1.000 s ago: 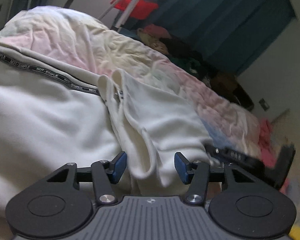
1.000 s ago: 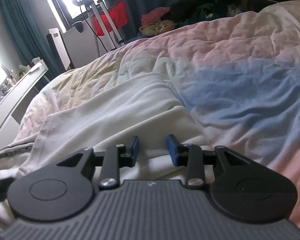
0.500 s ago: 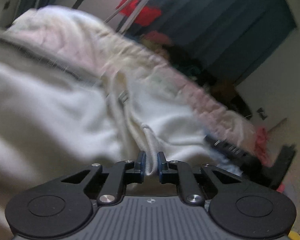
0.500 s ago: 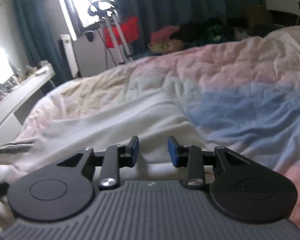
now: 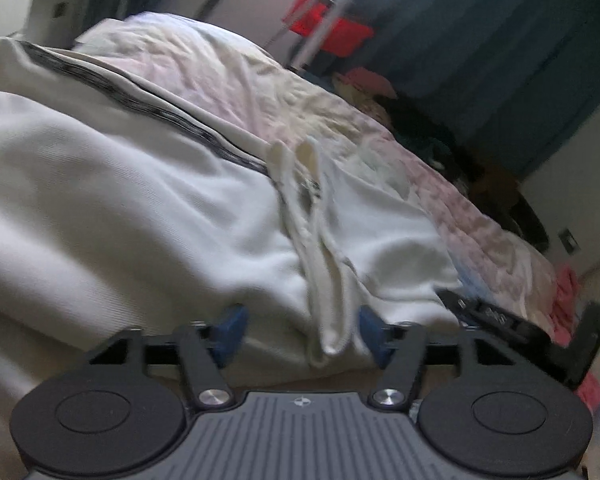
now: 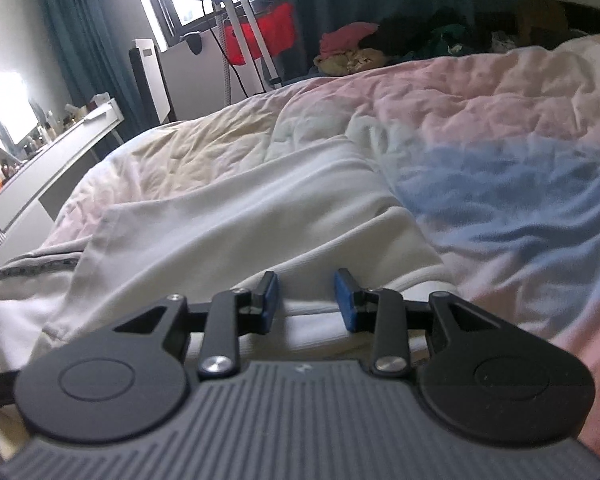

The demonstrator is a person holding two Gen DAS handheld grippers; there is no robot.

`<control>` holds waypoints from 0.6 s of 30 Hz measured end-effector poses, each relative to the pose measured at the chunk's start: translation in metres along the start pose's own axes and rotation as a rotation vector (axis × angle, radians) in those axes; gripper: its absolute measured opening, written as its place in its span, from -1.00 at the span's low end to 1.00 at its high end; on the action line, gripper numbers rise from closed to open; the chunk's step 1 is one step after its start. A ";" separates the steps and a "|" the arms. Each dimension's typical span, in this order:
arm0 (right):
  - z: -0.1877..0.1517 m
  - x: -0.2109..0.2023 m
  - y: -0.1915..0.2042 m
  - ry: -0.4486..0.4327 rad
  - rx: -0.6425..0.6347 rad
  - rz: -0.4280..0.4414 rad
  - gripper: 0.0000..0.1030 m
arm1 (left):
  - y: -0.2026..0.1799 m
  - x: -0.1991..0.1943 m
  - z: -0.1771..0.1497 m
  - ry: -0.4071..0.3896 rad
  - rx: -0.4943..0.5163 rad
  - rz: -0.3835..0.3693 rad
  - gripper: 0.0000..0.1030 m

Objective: Fold clothes

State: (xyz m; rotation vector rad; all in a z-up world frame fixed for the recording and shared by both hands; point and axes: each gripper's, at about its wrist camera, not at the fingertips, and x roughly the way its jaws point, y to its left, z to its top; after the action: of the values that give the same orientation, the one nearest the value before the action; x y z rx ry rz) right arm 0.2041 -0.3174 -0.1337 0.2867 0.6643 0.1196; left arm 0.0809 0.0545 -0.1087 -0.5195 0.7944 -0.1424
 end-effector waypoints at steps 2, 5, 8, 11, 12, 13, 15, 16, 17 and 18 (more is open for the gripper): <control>0.001 -0.004 0.000 0.003 0.003 0.000 -0.33 | 0.008 -0.015 0.006 -0.017 -0.030 0.039 0.56; 0.001 -0.007 0.000 0.004 0.004 0.001 -0.33 | 0.025 -0.039 0.021 -0.018 -0.103 0.114 0.59; 0.001 -0.008 -0.001 0.007 0.016 0.006 -0.33 | 0.048 -0.068 0.037 -0.052 -0.197 0.226 0.73; 0.002 -0.009 -0.003 0.008 0.033 0.012 -0.32 | 0.079 -0.087 0.051 -0.063 -0.345 0.319 0.78; 0.002 -0.010 -0.003 0.009 0.037 0.013 -0.32 | 0.091 -0.088 0.053 -0.054 -0.414 0.320 0.78; 0.002 -0.011 -0.004 0.010 0.039 0.013 -0.32 | 0.103 -0.088 0.055 -0.046 -0.484 0.320 0.78; 0.001 -0.012 -0.004 0.011 0.044 0.014 -0.32 | 0.128 -0.084 0.055 -0.017 -0.603 0.292 0.78; 0.000 -0.013 -0.005 0.012 0.046 0.014 -0.33 | 0.138 -0.080 0.054 -0.010 -0.637 0.289 0.78; 0.000 -0.014 -0.005 0.013 0.048 0.015 -0.33 | 0.147 -0.077 0.054 -0.003 -0.669 0.286 0.78; -0.001 -0.015 -0.006 0.013 0.051 0.016 -0.33 | 0.153 -0.074 0.052 -0.009 -0.682 0.285 0.78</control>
State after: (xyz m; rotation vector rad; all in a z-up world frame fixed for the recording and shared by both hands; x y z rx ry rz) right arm 0.1920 -0.3258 -0.1271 0.3405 0.6783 0.1196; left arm 0.0559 0.2302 -0.1062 -1.0377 0.8950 0.4107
